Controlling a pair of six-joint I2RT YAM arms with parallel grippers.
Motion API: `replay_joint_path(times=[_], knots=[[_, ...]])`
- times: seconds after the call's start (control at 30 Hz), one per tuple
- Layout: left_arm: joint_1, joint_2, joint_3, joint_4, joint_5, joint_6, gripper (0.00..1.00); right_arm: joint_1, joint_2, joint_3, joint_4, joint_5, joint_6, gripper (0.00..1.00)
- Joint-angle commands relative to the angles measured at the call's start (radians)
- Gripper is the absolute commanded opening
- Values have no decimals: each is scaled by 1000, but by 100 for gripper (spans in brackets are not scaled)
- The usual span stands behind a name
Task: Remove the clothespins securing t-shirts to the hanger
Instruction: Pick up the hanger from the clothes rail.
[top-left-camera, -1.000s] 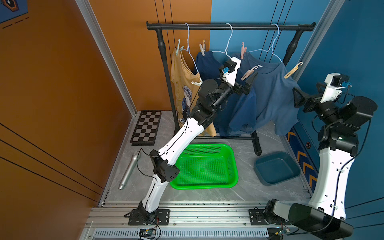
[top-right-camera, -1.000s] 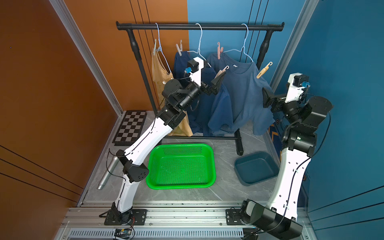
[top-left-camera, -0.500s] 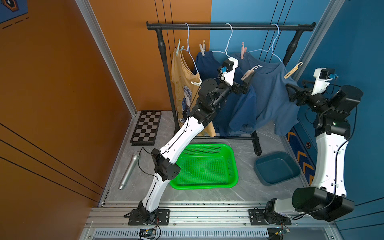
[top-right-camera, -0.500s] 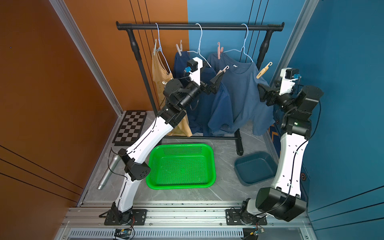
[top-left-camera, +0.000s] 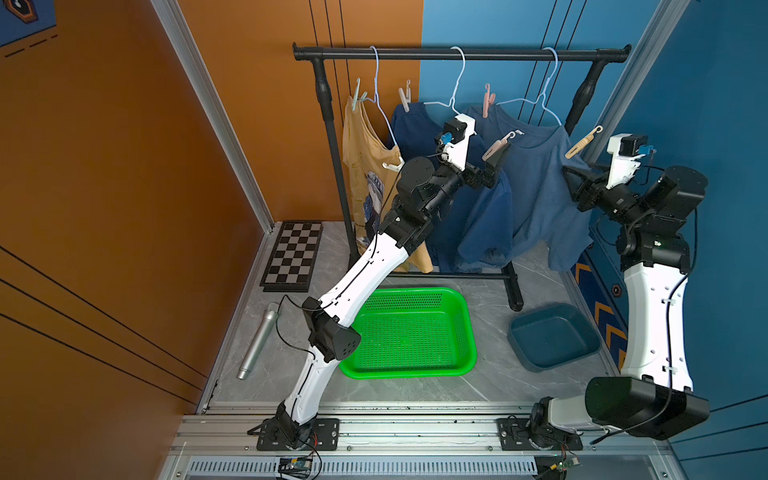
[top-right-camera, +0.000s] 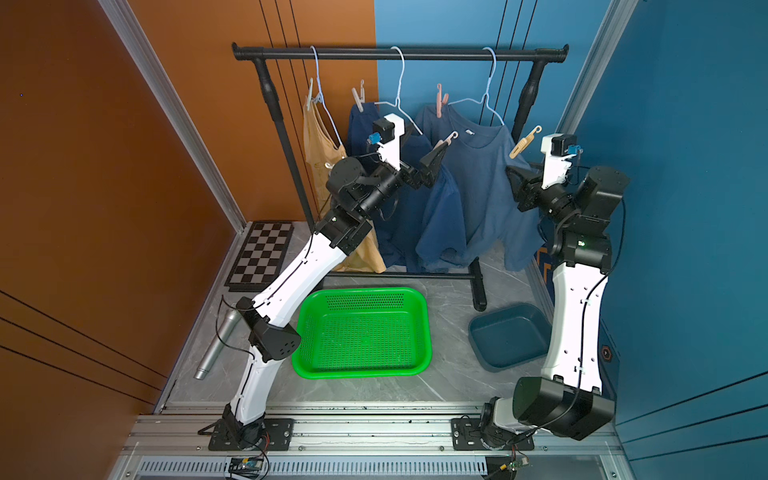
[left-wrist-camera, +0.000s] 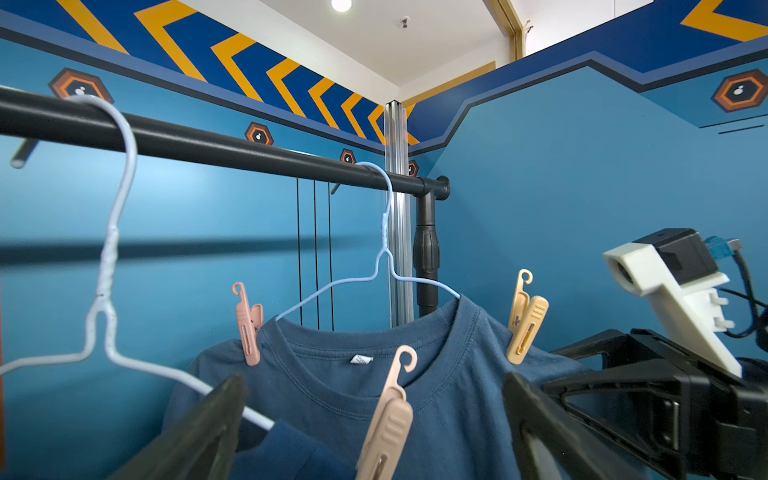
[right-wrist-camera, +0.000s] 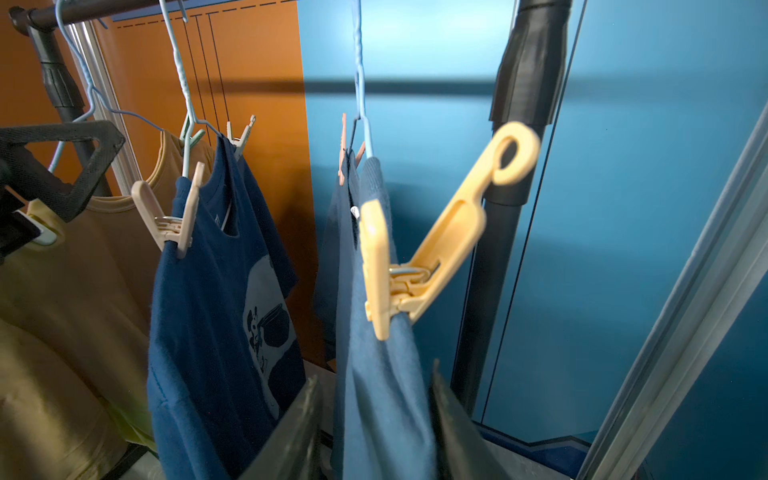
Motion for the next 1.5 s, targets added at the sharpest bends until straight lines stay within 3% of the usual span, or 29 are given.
replay_joint_path(times=[0.0, 0.33, 0.43, 0.73, 1.2, 1.47], knots=[[15, -11, 46, 5, 21, -39, 98, 19, -17, 22, -24, 42, -27, 35], [21, -38, 17, 3, 27, -36, 98, 52, -28, 28, -28, 84, -45, 12], [22, -42, 14, 3, 29, -35, 98, 65, -37, 28, -28, 105, -49, 1], [26, -72, -29, 4, 29, -33, 98, 102, -87, 25, 3, 218, -3, 0], [32, -77, -65, 4, 46, -61, 98, 84, -129, 28, 108, 166, 138, 0], [32, -99, -92, 4, 67, -69, 98, 69, -225, -111, 115, 162, 142, 0]])
